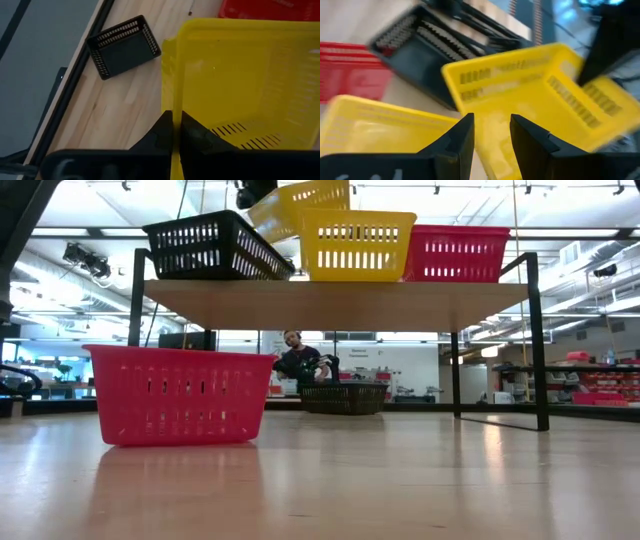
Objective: Stack baskets on shelf by color
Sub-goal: Stack the top yellow basket on the yellow basket on the shelf
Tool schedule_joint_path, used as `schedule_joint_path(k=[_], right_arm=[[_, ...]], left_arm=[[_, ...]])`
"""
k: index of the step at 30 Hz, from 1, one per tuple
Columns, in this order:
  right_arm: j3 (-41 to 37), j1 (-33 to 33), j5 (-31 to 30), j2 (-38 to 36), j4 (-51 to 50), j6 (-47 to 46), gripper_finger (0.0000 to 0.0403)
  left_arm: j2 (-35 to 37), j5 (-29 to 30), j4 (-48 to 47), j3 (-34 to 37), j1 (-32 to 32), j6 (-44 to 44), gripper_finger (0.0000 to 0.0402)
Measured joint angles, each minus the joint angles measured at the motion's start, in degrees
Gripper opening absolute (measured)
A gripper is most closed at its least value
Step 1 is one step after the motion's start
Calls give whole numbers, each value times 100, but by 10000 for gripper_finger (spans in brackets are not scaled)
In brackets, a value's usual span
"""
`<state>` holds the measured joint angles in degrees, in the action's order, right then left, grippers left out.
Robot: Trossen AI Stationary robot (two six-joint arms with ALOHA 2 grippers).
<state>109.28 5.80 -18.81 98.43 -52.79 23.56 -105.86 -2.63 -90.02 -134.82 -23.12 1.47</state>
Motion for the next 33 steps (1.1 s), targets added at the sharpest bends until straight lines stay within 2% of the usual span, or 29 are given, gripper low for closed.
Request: schedule_joint_path(k=[2,15,27,30,33], right_arm=[[-1,20,273,0,3,-1,130],[-1,33,-3,0,-407,-292,130],[-271,-178,260,0,-431,-441,130],[-290,-181,251,0,-382,-440,121],[-290,-180,174,0,-352,-440,93]], left_arm=[[0,-18,1,0,3,60,16],[-2,-16,2,0,65,311,17],[-4,-184,0,0,86,655,19],[-4,-192,2,0,84,667,26],[-3,-209,6,0,84,674,28]])
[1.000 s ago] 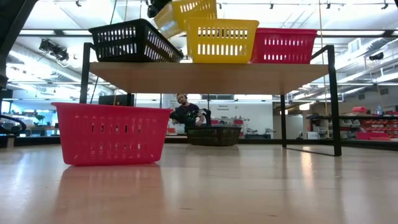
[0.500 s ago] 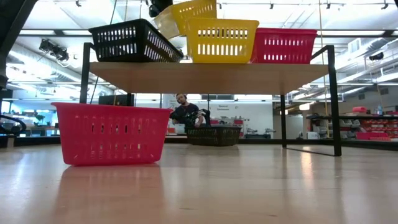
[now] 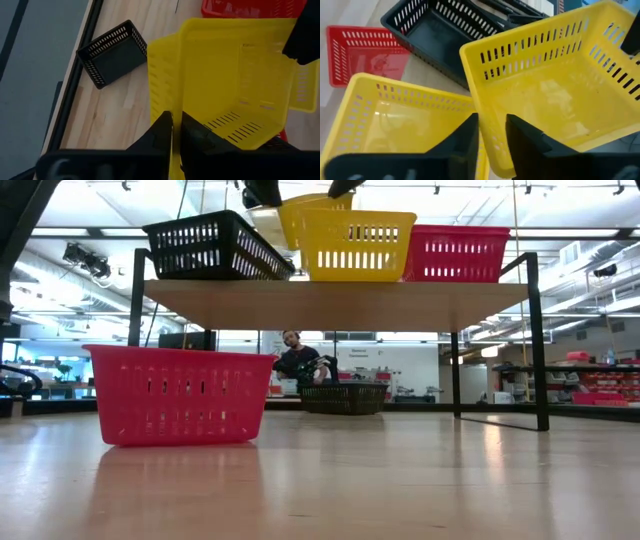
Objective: Stack baskets on shelf by color
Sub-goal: Stack the top yellow basket on the yellow basket on the shelf
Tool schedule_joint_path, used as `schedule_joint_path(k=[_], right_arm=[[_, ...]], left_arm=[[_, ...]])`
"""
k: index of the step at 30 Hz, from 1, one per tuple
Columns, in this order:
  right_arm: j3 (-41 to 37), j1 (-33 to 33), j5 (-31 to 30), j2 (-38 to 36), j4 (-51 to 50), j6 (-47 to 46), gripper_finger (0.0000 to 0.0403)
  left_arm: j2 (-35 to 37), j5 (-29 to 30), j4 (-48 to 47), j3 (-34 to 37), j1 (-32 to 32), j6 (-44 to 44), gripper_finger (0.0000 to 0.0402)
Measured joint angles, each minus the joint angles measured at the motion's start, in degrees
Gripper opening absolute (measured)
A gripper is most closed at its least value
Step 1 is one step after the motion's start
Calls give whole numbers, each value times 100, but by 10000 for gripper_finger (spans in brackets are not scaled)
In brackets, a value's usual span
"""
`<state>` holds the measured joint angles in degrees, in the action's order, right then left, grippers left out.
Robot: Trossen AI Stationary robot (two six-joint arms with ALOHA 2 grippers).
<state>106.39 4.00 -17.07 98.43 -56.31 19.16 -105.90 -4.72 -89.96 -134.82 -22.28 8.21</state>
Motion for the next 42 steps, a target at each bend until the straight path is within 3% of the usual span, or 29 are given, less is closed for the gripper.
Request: schedule_joint_path(k=[5,16,22,34,42], right_arm=[[-2,-4,-207,0,-246,16,17],[-2,-2,-567,0,-138,-13,4],[-2,91,-552,0,461,140,41],[-2,389,-409,2,1016,155,166],[-2,442,-1098,2,998,533,195]], left_arm=[[44,-2,46,-13,-2,21,16],[136,-15,-9,-17,-17,20,31],[139,-65,-23,-17,-73,-1,12],[139,-63,-6,-17,-434,41,12],[139,-363,-4,-17,-467,0,25]])
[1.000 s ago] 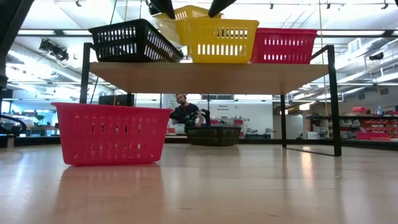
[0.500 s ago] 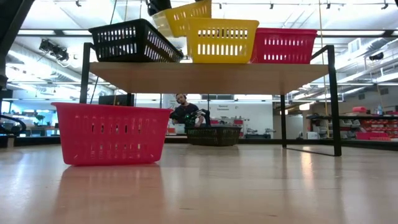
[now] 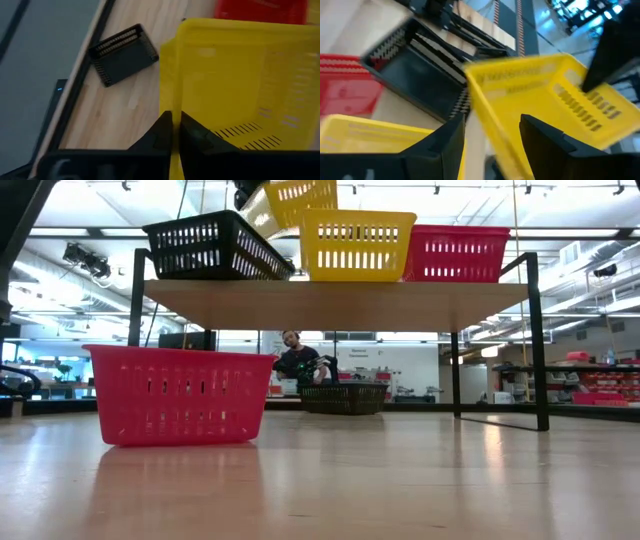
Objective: Stack baskets on shelf by color
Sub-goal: Stack the top yellow basket on the yellow basket on the shelf
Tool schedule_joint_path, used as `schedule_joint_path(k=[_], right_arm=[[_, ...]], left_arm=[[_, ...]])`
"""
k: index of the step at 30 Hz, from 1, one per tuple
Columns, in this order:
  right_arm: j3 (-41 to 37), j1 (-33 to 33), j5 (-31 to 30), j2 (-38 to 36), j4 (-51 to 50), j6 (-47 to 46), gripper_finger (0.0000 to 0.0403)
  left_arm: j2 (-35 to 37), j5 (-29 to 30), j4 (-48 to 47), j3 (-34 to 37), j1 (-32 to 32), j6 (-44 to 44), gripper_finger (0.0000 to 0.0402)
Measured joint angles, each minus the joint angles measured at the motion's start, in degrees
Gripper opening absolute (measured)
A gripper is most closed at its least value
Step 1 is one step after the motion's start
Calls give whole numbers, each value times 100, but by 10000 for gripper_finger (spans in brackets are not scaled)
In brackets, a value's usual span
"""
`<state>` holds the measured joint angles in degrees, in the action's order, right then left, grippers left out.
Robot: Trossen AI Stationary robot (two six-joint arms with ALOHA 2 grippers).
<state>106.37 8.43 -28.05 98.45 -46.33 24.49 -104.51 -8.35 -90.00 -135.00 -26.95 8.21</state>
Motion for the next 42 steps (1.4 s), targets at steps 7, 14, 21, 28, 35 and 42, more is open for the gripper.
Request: schedule_joint_path(k=[7,14,21,28,35,42], right_arm=[[2,-342,223,0,-455,-44,194],[2,-368,416,0,-529,-3,174],[2,-262,650,0,-516,279,158],[2,-259,663,0,-540,271,159],[9,-330,408,148,-848,350,117],[11,-252,-27,433,-926,705,12]], left_arm=[[0,10,2,0,199,-22,12],[-1,4,0,0,204,-92,26],[-2,-27,-2,0,151,-22,12],[-2,-10,-2,0,137,-6,29],[47,47,119,2,231,-30,14],[228,-29,292,2,293,-43,53]])
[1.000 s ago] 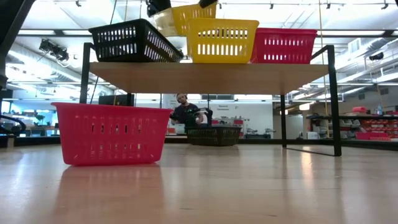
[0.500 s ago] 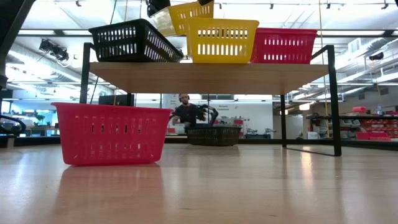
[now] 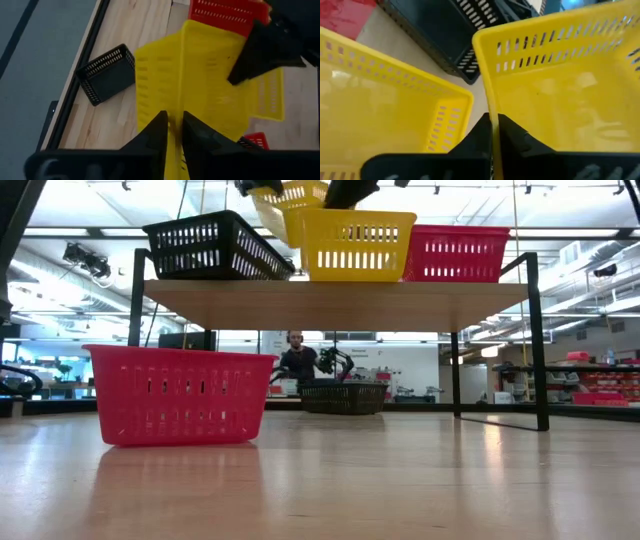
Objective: Stack baskets on shelf by color
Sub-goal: Stack the top yellow basket on the yellow basket on the shelf
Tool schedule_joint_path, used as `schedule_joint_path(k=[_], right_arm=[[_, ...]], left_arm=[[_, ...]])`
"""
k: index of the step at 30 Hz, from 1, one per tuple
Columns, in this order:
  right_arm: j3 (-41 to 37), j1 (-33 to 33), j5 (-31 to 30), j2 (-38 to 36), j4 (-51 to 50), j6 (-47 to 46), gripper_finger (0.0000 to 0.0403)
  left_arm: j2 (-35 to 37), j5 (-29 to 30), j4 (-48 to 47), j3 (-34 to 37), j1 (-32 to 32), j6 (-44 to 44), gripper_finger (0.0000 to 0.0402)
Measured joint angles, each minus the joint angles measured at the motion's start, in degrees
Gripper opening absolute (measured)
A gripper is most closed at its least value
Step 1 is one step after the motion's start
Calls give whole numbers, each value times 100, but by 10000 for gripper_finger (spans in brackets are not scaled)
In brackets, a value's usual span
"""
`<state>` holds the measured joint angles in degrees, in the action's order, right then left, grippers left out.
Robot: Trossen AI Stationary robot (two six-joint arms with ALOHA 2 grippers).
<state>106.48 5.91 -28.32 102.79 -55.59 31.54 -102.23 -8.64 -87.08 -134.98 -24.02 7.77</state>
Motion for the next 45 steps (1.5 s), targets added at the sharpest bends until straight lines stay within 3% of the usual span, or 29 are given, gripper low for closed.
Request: schedule_joint_path(k=[6,13,16,21,27,32,38,45], right_arm=[[34,59,-685,2,290,-9,13],[491,68,-754,-16,290,-3,9],[823,78,-444,-16,-16,-266,8],[1353,219,290,-31,-1202,-1686,9],[1550,720,771,-30,-2131,-2744,9],[1547,1126,889,-7,-2162,-3186,9],[1216,1300,891,-1,-2001,-3874,9],[466,1421,936,32,-1116,-4041,9]], left_arm=[[148,22,-122,-11,-30,-5,29],[148,174,-82,-4,-56,-149,14],[153,411,-70,-4,-56,-260,27],[394,606,123,2,-54,-353,55],[894,614,1056,0,2,-415,86],[1205,602,1739,-2,170,-416,101],[1199,601,1866,3,418,-452,101],[1186,599,2783,234,849,-549,104]])
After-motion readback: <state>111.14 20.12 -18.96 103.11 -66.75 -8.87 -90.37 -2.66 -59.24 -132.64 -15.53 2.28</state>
